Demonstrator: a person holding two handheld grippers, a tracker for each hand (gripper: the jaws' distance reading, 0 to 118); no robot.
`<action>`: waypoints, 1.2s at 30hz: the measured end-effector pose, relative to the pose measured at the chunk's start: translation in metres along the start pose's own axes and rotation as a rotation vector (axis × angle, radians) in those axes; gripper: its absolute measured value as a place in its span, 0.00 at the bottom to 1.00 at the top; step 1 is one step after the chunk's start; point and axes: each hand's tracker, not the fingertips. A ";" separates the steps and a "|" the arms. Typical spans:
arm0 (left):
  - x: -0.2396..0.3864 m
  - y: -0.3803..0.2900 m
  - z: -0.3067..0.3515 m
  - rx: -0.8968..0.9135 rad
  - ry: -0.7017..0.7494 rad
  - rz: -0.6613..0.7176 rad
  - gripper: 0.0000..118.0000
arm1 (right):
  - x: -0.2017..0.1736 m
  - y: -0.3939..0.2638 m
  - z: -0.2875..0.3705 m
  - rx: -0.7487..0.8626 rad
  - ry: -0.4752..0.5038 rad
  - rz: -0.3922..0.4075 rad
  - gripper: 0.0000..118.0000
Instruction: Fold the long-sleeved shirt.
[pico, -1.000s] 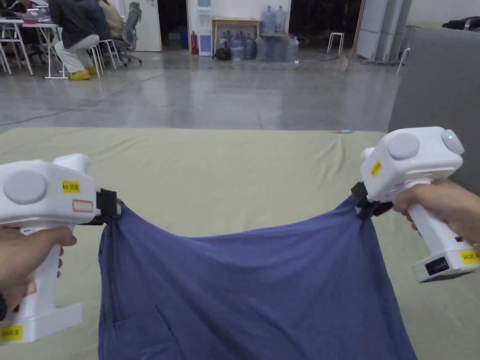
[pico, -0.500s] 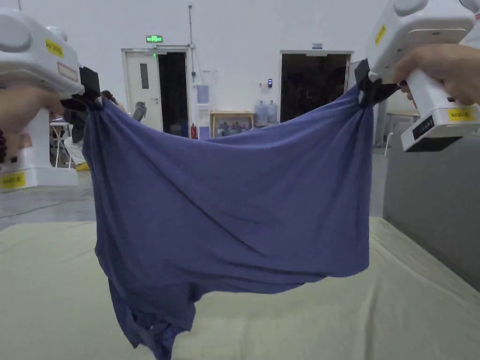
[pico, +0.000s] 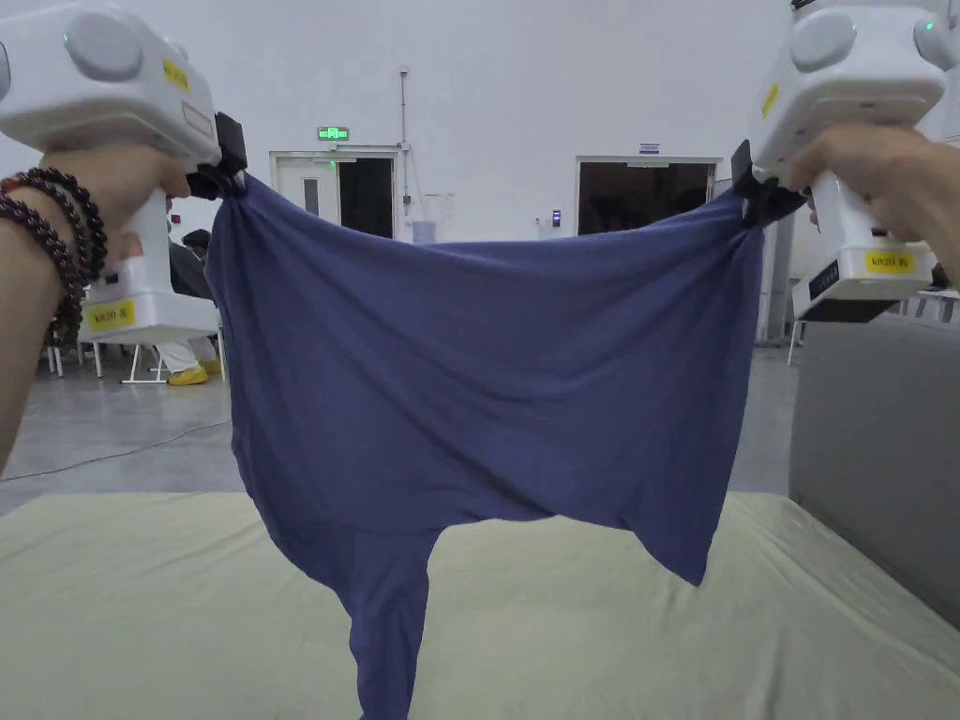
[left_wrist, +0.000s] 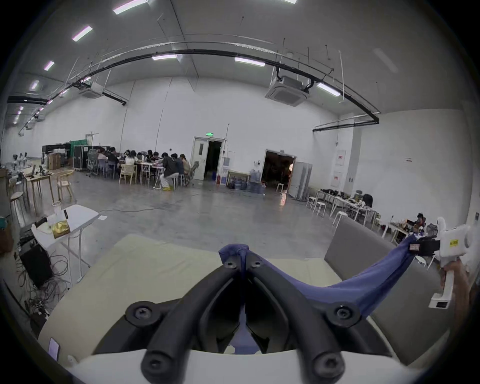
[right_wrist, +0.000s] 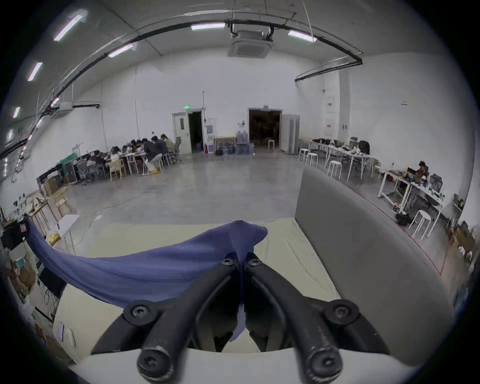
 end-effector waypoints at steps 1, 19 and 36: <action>-0.001 -0.011 -0.004 -0.023 0.012 -0.004 0.00 | 0.000 -0.009 -0.008 -0.017 -0.003 0.006 0.00; -0.056 -0.216 -0.029 -0.271 -0.052 0.032 0.00 | 0.042 -0.221 -0.074 -0.249 0.044 -0.050 0.00; -0.094 -0.511 0.226 -0.639 -0.088 -0.112 0.00 | 0.102 -0.549 0.072 -0.604 0.200 0.285 0.00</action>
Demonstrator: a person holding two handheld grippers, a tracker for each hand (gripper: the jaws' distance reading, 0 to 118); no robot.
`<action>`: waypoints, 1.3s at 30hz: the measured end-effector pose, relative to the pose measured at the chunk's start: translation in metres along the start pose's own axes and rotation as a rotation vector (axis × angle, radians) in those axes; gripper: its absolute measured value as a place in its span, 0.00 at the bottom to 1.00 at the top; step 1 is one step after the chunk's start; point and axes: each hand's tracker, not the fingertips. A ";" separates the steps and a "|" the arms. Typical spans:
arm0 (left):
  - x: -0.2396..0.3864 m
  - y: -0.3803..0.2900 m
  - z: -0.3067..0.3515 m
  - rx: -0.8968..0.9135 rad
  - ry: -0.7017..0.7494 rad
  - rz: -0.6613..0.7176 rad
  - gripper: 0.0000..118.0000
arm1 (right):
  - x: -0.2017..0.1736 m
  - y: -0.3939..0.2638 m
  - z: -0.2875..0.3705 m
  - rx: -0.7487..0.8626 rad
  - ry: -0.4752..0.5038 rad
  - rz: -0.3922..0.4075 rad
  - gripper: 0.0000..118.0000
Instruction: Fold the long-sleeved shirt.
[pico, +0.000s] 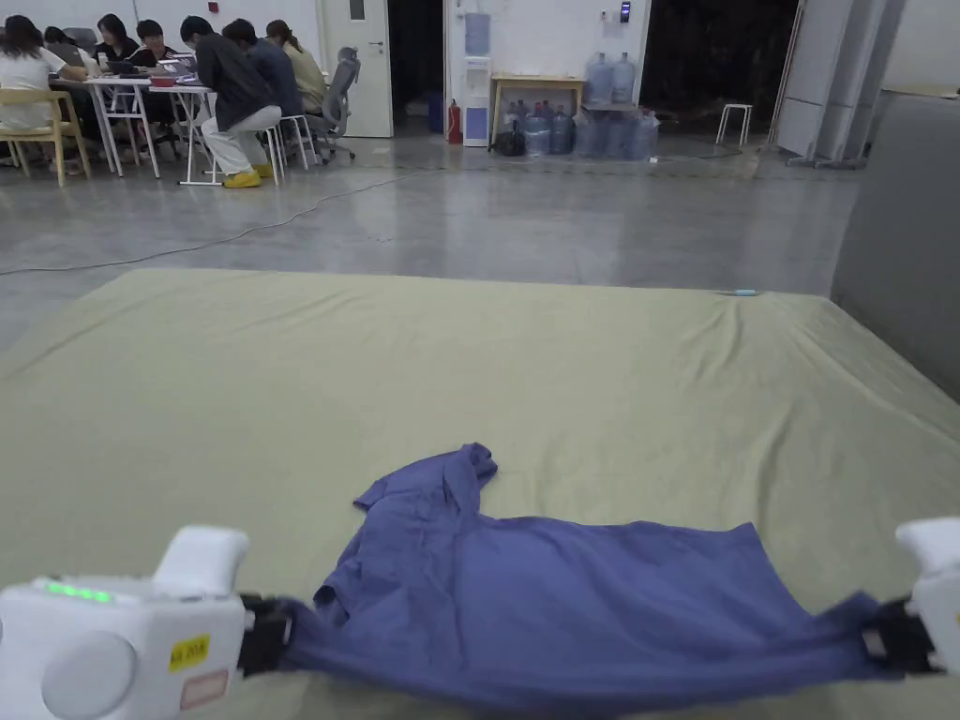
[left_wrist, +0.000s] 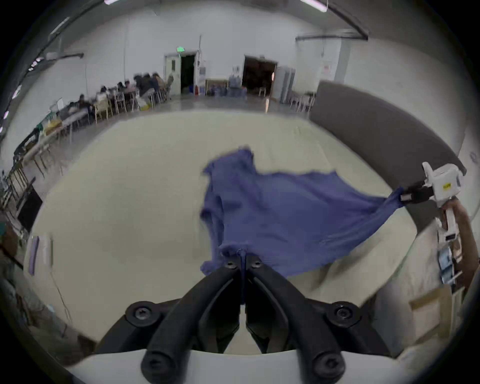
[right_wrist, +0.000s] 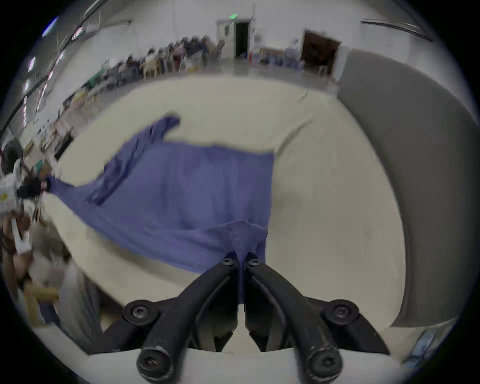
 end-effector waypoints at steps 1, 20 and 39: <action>-0.002 -0.017 -0.005 -0.051 -0.022 0.007 0.00 | -0.007 -0.025 -0.006 -0.056 0.012 0.038 0.00; 0.016 -0.082 0.021 -0.200 -0.006 0.034 0.97 | -0.013 -0.100 -0.042 -0.302 -0.035 0.151 0.90; 0.001 0.193 -0.169 -0.044 0.021 0.060 0.85 | -0.040 -0.004 -0.053 -0.054 0.074 -0.028 0.00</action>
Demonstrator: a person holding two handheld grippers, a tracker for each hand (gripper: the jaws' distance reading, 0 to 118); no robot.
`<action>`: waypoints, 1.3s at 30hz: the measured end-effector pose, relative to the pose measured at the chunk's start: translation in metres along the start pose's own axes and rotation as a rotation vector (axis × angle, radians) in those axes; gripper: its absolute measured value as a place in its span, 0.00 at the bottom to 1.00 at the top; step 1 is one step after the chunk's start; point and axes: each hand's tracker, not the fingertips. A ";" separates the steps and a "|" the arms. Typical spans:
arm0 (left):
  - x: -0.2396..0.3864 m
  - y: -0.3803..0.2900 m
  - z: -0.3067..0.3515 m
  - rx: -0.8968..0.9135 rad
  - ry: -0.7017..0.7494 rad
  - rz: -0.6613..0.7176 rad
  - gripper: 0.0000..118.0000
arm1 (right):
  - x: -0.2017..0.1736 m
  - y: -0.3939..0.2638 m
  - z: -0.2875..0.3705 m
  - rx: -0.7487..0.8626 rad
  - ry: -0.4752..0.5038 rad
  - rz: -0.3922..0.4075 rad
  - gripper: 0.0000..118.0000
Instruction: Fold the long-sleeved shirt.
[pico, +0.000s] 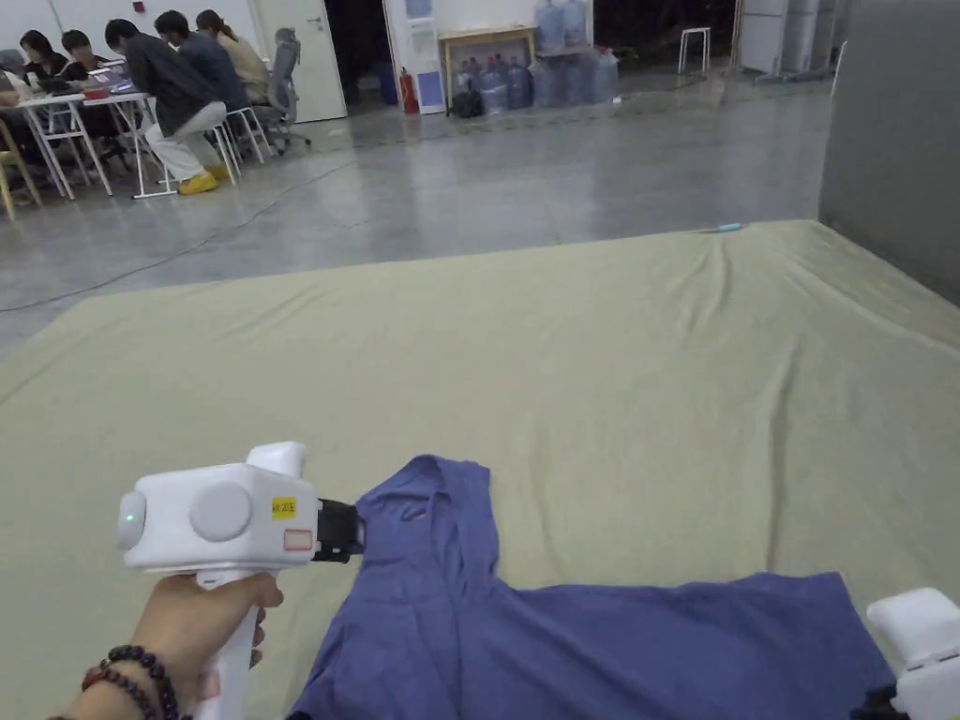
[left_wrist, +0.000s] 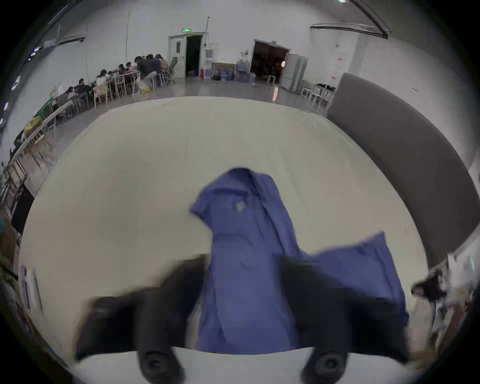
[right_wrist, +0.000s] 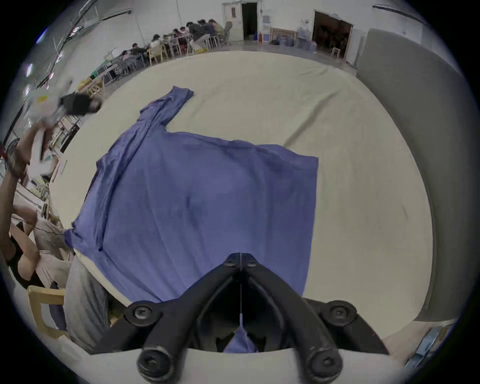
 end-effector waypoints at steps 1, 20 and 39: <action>-0.003 0.014 -0.022 0.017 0.025 0.015 0.99 | 0.000 0.000 -0.006 -0.012 0.005 -0.003 0.00; 0.005 0.074 -0.234 -0.244 0.216 0.082 0.58 | 0.032 -0.002 -0.044 -0.098 0.006 -0.099 0.00; 0.025 0.036 0.008 0.073 -0.076 -0.077 0.00 | 0.006 0.006 -0.008 -0.013 0.028 -0.055 0.00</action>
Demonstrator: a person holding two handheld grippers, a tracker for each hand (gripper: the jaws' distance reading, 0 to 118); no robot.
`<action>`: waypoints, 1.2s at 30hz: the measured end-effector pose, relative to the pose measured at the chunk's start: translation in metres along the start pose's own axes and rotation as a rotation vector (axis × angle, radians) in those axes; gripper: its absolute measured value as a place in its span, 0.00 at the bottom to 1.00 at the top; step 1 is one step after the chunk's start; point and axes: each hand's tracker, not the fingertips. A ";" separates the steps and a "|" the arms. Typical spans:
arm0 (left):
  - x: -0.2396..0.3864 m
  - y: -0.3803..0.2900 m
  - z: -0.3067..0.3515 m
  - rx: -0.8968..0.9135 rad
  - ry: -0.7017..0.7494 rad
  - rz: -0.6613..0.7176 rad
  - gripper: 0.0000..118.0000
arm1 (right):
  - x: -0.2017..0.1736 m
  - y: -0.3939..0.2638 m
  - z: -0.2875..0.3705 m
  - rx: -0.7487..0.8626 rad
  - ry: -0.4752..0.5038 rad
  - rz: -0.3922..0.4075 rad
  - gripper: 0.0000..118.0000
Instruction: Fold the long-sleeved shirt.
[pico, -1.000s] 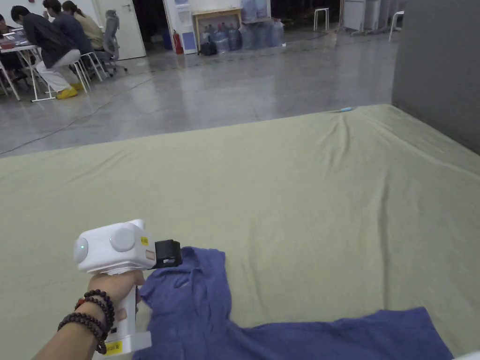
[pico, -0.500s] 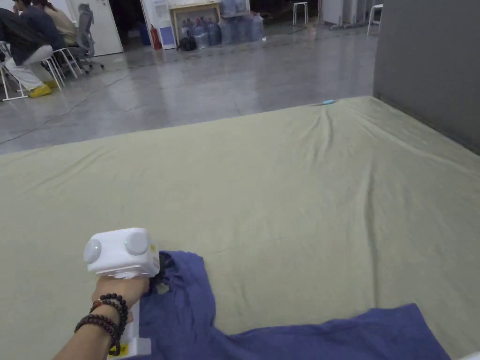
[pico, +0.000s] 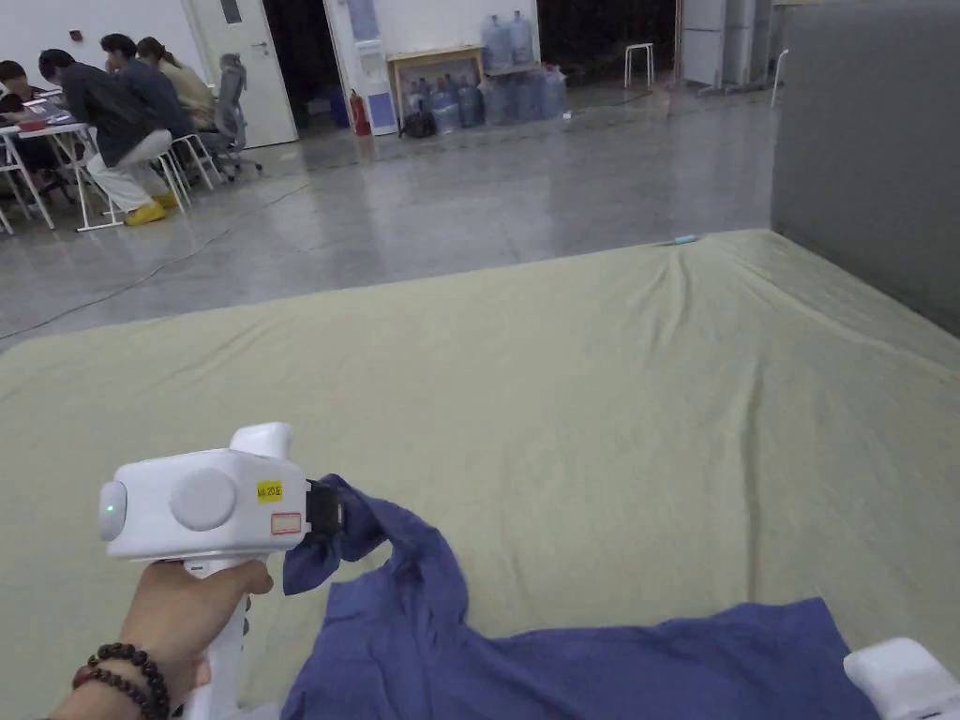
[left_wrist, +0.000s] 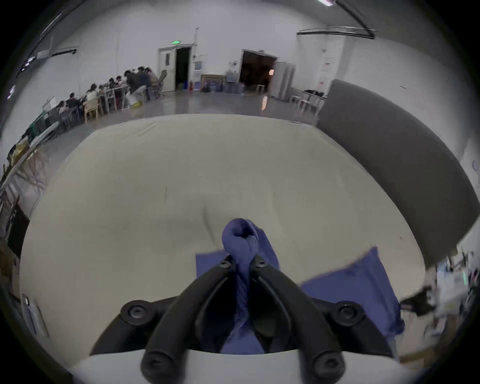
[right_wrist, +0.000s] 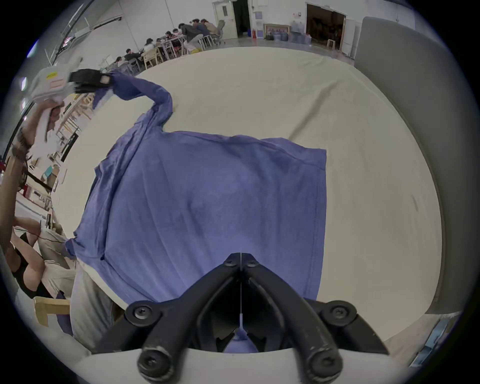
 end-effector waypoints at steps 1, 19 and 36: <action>0.006 -0.012 0.020 -0.012 -0.003 -0.014 0.00 | -0.002 -0.001 0.004 0.004 -0.004 0.008 0.00; 0.067 -0.275 0.101 -0.371 -0.099 0.111 0.00 | -0.053 -0.036 0.053 0.074 0.025 0.077 0.00; 0.051 -0.240 0.138 -0.143 -0.066 0.114 0.14 | -0.049 -0.042 0.051 0.073 0.034 0.026 0.00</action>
